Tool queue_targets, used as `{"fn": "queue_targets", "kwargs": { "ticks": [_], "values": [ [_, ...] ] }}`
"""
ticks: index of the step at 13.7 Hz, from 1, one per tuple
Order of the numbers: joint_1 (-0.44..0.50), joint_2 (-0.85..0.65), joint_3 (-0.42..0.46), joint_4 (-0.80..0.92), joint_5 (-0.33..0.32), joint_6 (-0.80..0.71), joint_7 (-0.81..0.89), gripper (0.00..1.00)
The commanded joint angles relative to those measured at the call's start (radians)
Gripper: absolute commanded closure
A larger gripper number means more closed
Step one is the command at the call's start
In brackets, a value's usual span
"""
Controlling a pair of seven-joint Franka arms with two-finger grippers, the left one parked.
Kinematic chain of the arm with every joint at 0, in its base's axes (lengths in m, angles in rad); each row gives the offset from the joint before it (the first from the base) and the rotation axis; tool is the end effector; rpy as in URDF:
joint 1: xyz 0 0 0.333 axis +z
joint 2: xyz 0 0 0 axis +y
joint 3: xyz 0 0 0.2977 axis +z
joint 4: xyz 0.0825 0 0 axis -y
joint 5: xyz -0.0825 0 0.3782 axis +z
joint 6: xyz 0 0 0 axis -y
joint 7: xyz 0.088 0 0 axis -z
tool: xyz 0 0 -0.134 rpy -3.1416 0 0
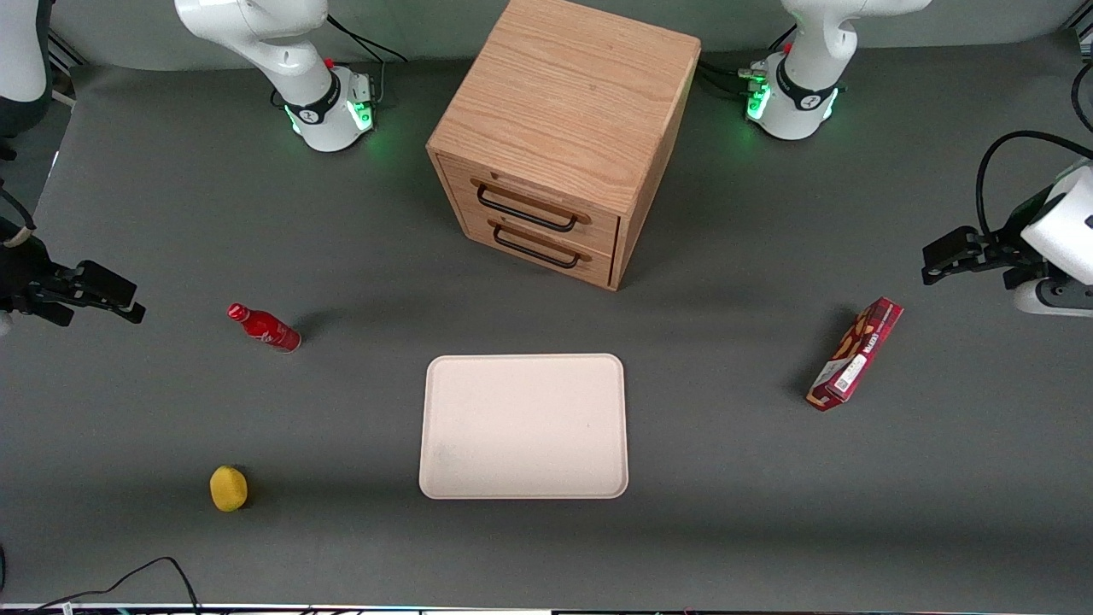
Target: Place coke bottle on tray
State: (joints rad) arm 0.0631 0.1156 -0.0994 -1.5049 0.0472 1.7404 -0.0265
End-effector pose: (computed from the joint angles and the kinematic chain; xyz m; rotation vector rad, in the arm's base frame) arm 0.6013 -0.0133 0.5607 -3.1041 0.0211 -0.1888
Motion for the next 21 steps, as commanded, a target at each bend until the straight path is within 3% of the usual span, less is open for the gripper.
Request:
{"fn": "queue_targets", "kwargs": {
  "ticks": [1,21],
  "values": [
    [0.014,0.013,-0.002,0.015,-0.015,-0.022,0.016,0.0],
    [0.017,-0.005,0.003,-0.052,-0.013,-0.036,0.017,0.0]
  ]
}}
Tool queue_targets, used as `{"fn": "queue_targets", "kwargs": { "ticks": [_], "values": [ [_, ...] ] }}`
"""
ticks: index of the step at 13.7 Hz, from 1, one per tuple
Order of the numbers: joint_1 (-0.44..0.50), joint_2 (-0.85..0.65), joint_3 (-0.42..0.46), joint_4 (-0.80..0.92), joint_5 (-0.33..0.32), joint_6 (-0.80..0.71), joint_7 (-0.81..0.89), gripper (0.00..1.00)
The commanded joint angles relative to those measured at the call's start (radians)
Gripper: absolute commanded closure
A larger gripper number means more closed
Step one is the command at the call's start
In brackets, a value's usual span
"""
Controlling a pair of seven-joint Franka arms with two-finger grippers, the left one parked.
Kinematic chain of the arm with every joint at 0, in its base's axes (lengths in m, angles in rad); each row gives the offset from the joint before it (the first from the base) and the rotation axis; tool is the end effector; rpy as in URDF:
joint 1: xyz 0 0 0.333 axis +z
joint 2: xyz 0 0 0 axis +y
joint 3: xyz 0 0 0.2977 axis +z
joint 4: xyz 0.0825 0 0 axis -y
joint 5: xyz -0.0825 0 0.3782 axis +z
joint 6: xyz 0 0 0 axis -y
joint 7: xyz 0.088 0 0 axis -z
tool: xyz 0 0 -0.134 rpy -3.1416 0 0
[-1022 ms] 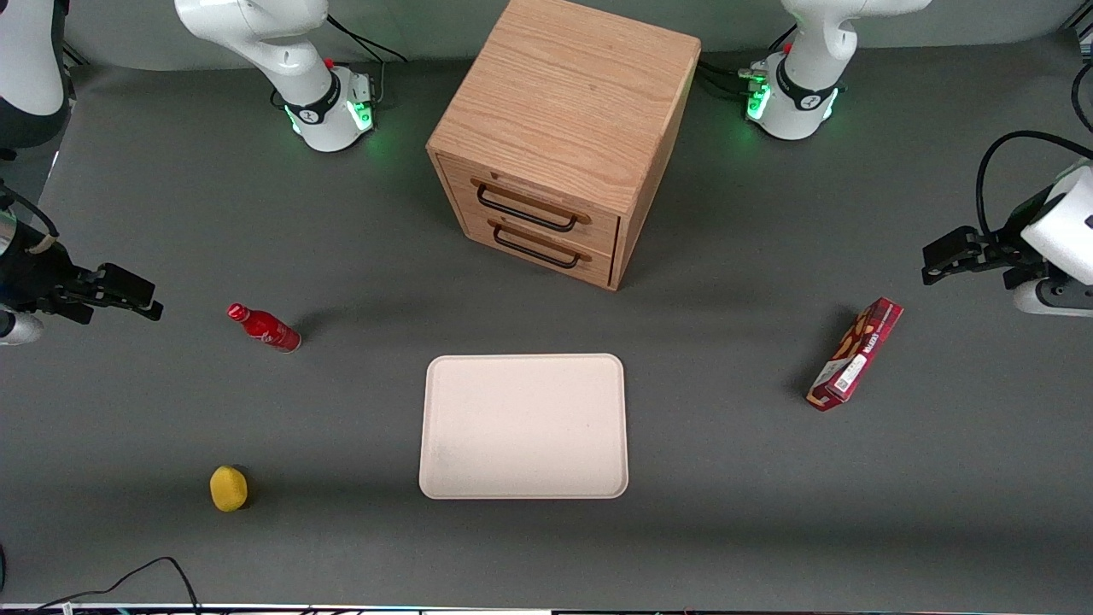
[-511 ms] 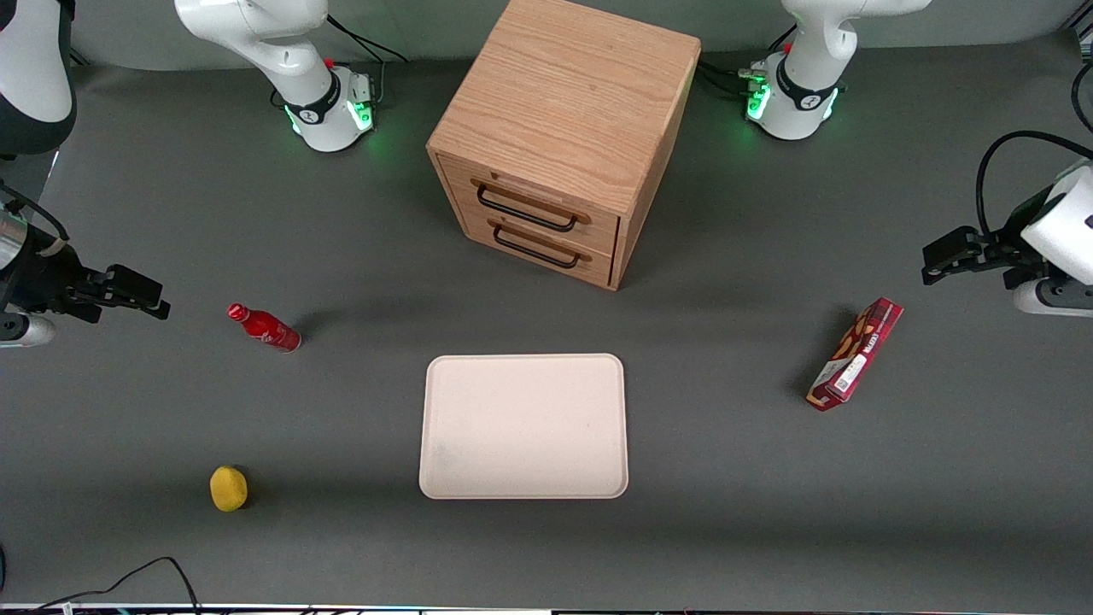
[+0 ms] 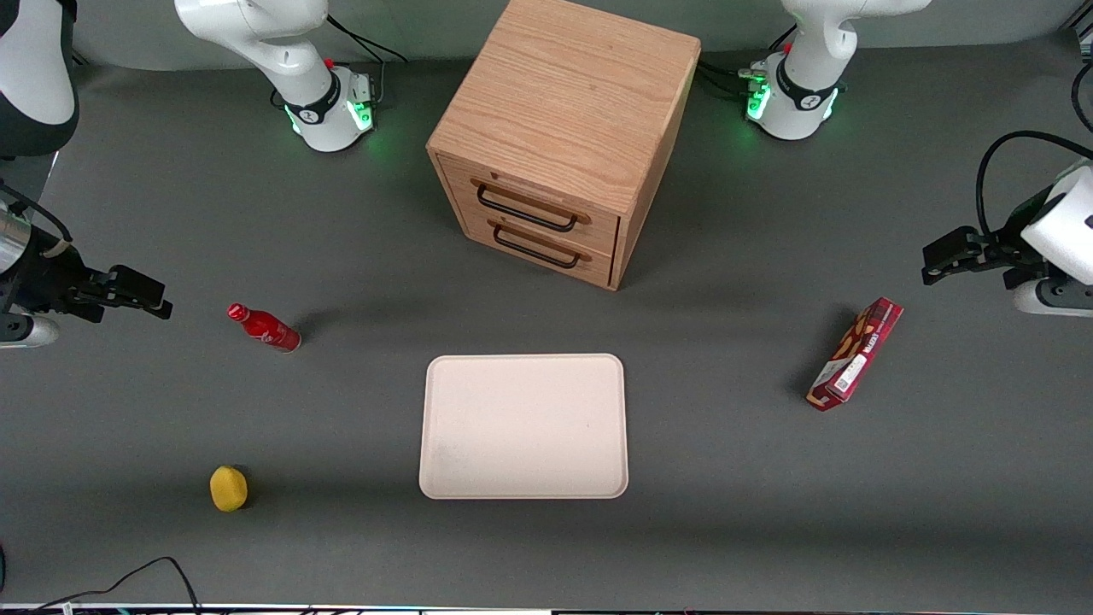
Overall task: Place coke bottle on tray
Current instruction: 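Lower the right gripper onto the red Coca-Cola bottle and close it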
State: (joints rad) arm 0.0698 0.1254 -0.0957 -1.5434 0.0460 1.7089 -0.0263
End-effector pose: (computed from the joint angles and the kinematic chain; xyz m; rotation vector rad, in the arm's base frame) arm 0.5968 -0.0071 0.5332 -3.1082 0.0062 -0.0646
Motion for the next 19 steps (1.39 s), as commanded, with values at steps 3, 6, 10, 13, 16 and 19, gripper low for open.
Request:
{"fn": "queue_targets", "kwargs": {
  "ticks": [3,6,10,13,16,19],
  "values": [
    [0.01,-0.018,-0.001,-0.021,-0.012,-0.005,0.016,0.0],
    [0.01,-0.088,0.008,-0.175,-0.012,0.079,0.014,0.0],
    [0.004,-0.193,0.014,-0.478,-0.012,0.315,-0.01,0.02],
    [-0.001,-0.204,0.014,-0.596,-0.012,0.431,-0.079,0.05],
    [-0.031,-0.194,0.013,-0.639,-0.012,0.472,-0.182,0.1],
    [-0.047,-0.185,0.014,-0.684,-0.003,0.535,-0.193,0.12]
  ]
}}
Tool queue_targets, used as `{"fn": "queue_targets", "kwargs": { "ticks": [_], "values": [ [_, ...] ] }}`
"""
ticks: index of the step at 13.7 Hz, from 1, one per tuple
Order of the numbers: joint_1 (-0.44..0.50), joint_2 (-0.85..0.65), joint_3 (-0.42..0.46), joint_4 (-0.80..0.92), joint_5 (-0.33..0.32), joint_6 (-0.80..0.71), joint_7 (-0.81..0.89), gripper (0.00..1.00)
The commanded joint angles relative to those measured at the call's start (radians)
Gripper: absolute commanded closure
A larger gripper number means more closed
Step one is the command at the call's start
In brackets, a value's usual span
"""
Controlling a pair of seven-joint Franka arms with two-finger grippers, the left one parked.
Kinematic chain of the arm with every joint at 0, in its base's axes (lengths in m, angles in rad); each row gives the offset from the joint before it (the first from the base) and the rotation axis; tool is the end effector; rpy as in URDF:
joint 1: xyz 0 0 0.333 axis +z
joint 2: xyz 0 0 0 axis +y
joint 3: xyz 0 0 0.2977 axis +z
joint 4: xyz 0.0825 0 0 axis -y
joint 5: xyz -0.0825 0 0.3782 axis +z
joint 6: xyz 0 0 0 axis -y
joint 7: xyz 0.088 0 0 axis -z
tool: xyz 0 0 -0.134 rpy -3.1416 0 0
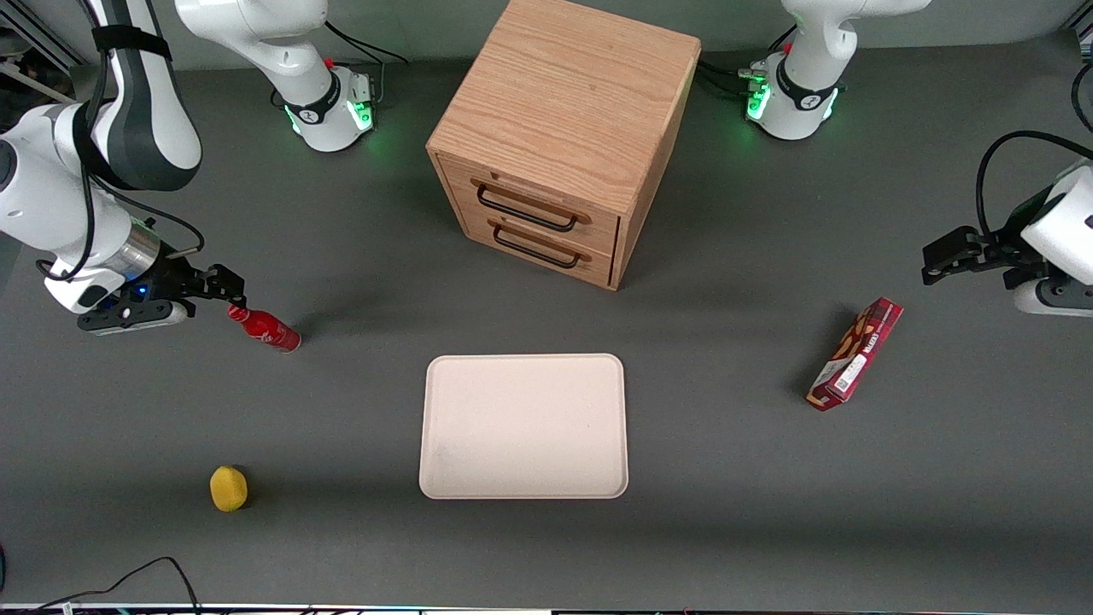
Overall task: Place coke bottle on tray
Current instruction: 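Lower the right gripper onto the red Coca-Cola bottle and close it, then carry the held bottle toward the cream tray with the right gripper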
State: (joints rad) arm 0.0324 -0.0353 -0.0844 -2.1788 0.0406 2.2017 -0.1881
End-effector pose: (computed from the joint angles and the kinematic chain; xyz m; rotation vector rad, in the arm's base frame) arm 0.5296 -0.0254 0.3691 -3.1059 -0.1758 -0.0964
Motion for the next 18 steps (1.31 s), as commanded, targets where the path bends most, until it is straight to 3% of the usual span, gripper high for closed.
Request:
{"fn": "queue_targets", "kwargs": {
  "ticks": [1,9,12,14,18],
  "values": [
    [-0.011,-0.012,0.002,-0.056,0.004,0.056,-0.031,0.13],
    [-0.026,0.029,0.003,-0.179,0.015,0.263,-0.031,0.25],
    [-0.026,0.029,0.003,-0.197,0.013,0.286,-0.031,0.47],
    [-0.025,0.026,0.003,-0.197,0.015,0.28,-0.03,0.54],
    [-0.025,0.026,0.005,-0.197,0.015,0.28,-0.028,0.98]
  ]
}}
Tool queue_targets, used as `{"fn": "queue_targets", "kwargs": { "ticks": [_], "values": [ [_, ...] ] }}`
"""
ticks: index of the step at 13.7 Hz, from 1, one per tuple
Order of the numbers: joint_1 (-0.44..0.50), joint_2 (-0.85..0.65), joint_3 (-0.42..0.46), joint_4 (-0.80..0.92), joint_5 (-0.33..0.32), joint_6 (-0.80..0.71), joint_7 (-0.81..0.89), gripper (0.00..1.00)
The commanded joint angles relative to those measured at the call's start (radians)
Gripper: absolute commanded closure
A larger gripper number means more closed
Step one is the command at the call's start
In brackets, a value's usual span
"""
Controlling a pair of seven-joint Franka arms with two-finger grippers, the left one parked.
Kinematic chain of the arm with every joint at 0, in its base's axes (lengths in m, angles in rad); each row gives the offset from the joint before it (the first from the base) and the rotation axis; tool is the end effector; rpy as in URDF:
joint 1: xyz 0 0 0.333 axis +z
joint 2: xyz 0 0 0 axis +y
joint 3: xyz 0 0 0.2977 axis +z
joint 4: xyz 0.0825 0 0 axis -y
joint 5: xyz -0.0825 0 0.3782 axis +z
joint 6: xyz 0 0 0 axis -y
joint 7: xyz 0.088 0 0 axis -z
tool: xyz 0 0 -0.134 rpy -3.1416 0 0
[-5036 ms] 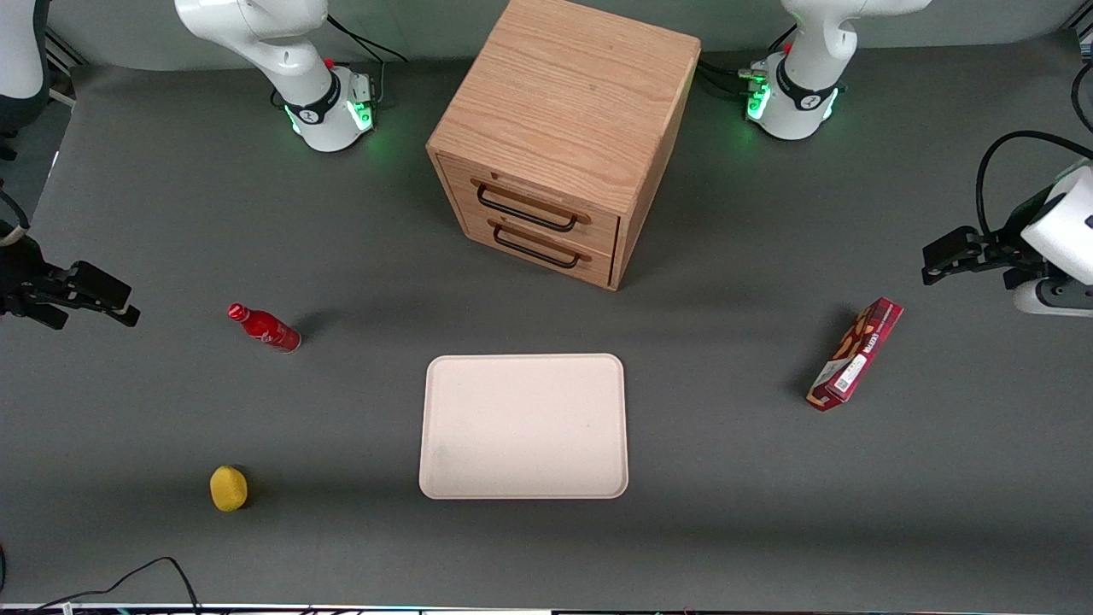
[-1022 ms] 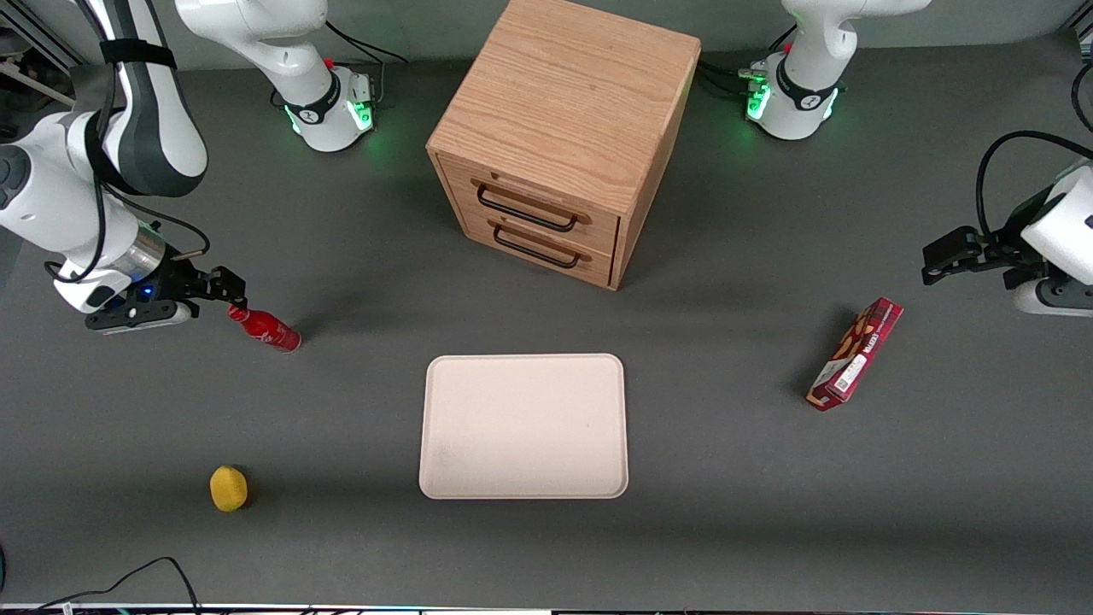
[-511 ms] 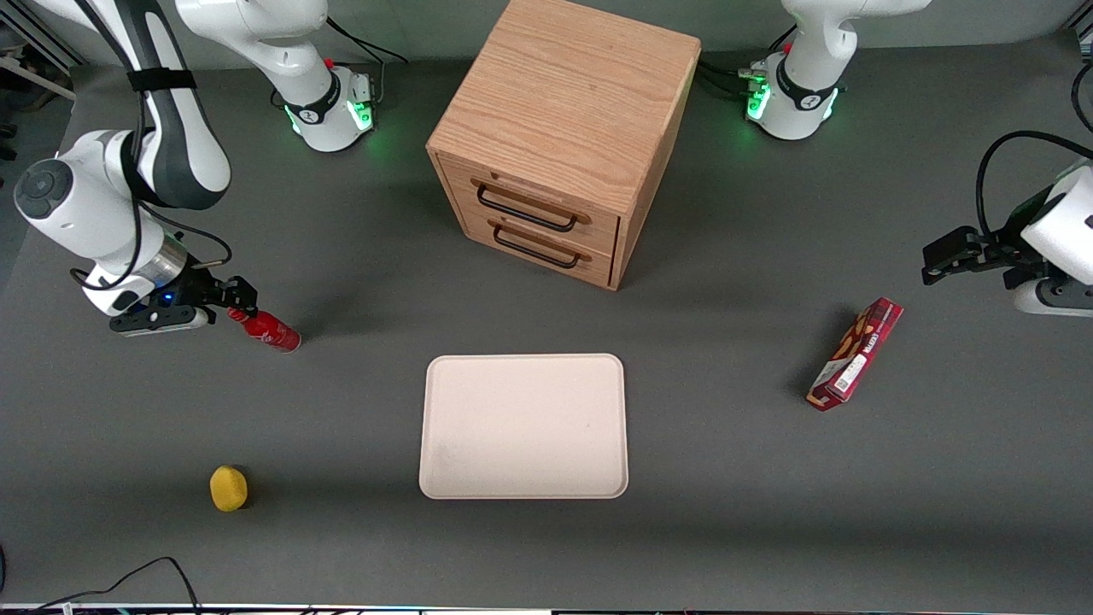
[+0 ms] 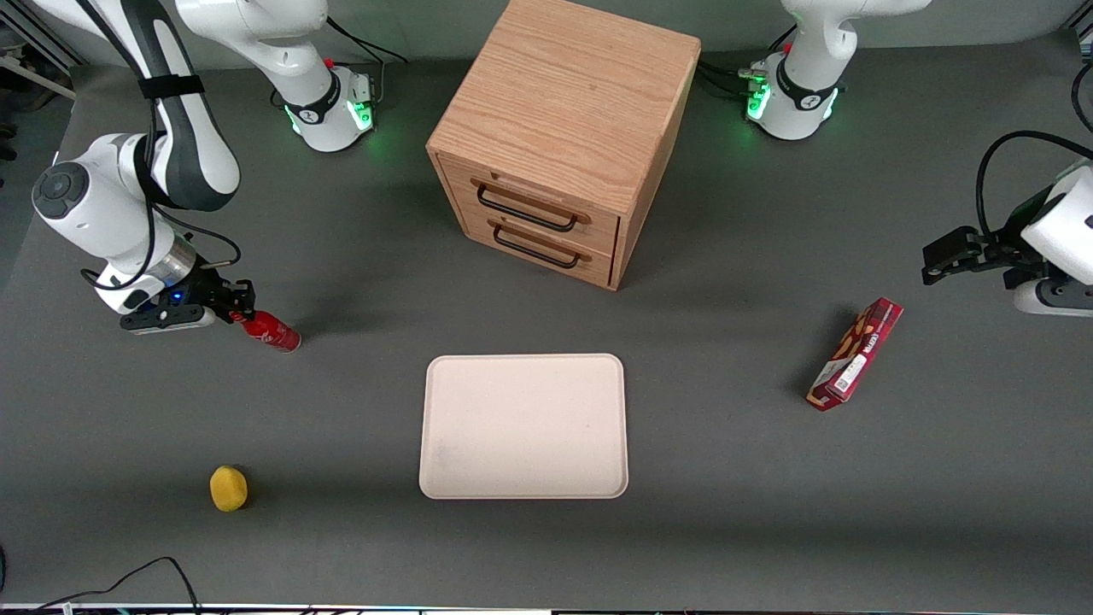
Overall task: Place coke bottle on tray
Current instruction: 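Carry the held bottle toward the cream tray with the right gripper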
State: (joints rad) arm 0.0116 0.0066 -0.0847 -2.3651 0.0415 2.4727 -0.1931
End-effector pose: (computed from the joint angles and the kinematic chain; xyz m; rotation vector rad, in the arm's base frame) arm 0.5067 -0.0365 0.2916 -3.1212 -0.1386 -0.1621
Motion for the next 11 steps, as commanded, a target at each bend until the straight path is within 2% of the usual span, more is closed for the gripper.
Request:
{"fn": "queue_targets", "kwargs": {
  "ticks": [1,4,6,9,11],
  "values": [
    [0.002,-0.016,0.005,-0.008,0.014,0.009,-0.017,1.0],
    [0.008,-0.022,0.037,0.047,0.015,-0.03,0.015,1.0],
    [0.011,-0.001,0.086,0.185,0.018,-0.182,0.104,1.0],
    [0.011,0.079,0.189,0.361,0.02,-0.221,0.24,1.0],
    [0.011,0.174,0.229,0.525,0.02,-0.302,0.277,1.0]
  ]
}}
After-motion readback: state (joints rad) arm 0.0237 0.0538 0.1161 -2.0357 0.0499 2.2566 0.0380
